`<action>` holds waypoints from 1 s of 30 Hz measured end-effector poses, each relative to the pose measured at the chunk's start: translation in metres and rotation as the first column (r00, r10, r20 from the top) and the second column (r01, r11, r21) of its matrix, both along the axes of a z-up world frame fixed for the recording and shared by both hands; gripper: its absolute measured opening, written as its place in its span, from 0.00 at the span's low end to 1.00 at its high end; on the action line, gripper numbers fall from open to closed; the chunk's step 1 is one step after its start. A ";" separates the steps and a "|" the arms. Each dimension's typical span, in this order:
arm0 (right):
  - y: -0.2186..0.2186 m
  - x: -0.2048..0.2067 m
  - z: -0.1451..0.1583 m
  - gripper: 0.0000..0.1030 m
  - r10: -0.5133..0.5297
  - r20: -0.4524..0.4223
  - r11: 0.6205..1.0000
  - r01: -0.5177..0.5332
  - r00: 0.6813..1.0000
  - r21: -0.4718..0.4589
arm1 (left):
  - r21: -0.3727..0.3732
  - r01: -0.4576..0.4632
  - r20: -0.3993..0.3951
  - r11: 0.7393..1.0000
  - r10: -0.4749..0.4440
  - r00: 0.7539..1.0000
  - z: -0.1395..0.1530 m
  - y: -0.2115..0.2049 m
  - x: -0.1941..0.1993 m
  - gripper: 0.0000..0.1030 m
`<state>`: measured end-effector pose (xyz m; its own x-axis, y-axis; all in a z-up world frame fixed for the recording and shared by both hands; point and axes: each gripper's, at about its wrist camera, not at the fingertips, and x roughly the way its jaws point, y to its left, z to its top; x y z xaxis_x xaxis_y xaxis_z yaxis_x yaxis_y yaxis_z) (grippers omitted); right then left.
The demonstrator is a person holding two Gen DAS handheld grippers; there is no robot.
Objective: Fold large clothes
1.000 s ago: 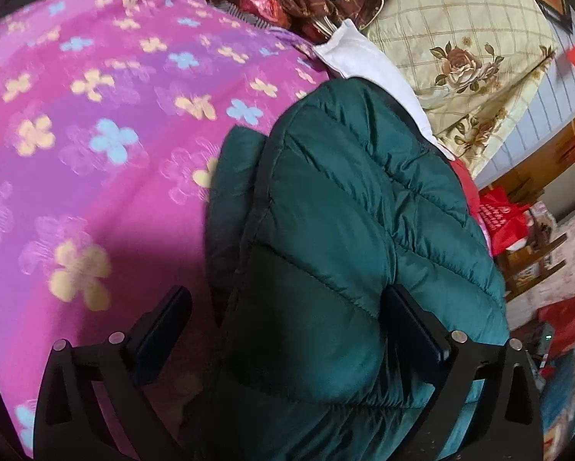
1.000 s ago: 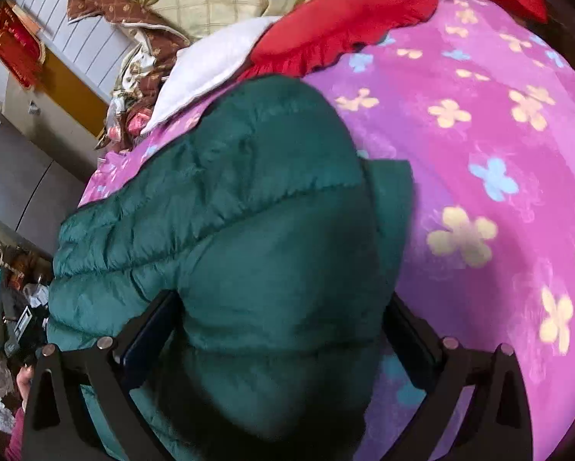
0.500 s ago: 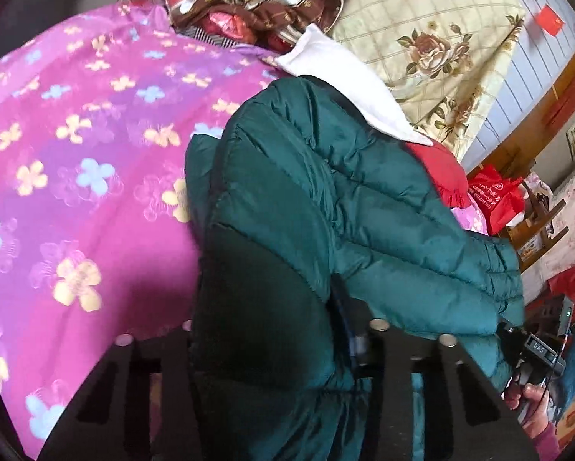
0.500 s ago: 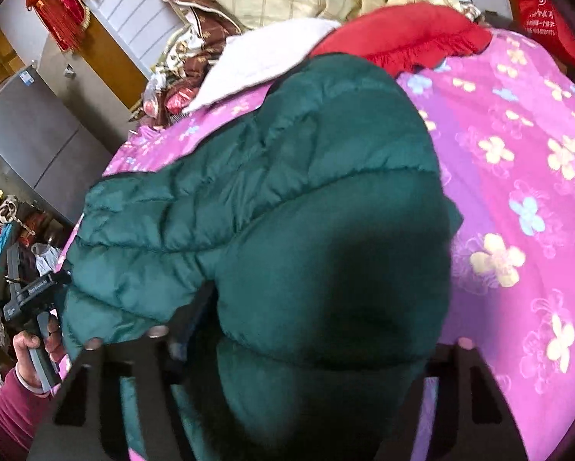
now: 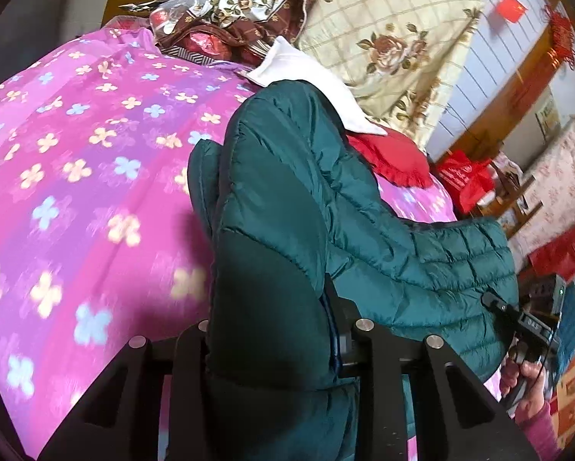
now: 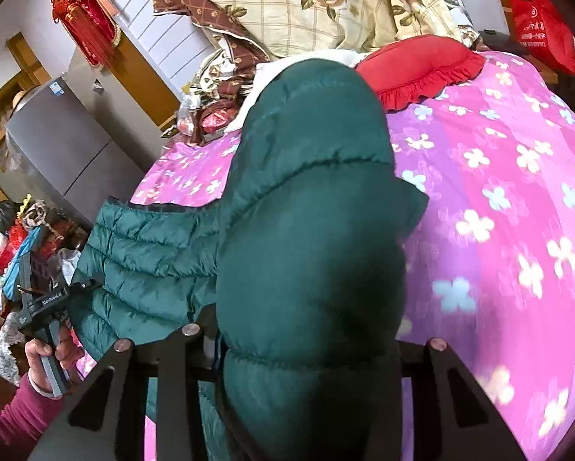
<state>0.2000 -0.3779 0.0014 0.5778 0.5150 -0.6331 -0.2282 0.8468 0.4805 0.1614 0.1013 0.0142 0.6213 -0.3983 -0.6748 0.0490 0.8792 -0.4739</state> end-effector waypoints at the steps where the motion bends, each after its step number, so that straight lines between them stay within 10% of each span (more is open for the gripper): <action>1: 0.000 -0.011 0.002 0.41 0.005 -0.005 1.000 -0.005 1.000 0.006 | 0.002 0.005 -0.004 1.000 -0.005 1.000 0.000 0.002 -0.009 0.11; 8: -0.001 -0.066 -0.008 0.42 0.024 -0.050 1.000 -0.024 0.998 -0.005 | 0.009 -0.018 -0.087 1.000 0.018 0.996 -0.028 0.012 -0.041 0.15; 14: -0.004 -0.063 -0.051 0.74 -0.097 -0.166 0.989 0.076 0.981 -0.127 | 0.041 -0.104 -0.134 0.994 0.108 0.985 -0.060 0.015 -0.040 0.52; 30: -0.004 -0.121 0.010 0.80 -0.272 0.028 0.887 0.262 0.962 -0.380 | 0.338 -0.197 0.066 0.920 0.186 0.980 0.008 -0.009 -0.093 0.53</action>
<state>0.0791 -0.3817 0.0116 0.6408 0.0641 -0.7651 0.0397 0.9924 0.1164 0.0689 0.0923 0.0223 0.6864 -0.0186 -0.7270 -0.1262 0.9815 -0.1442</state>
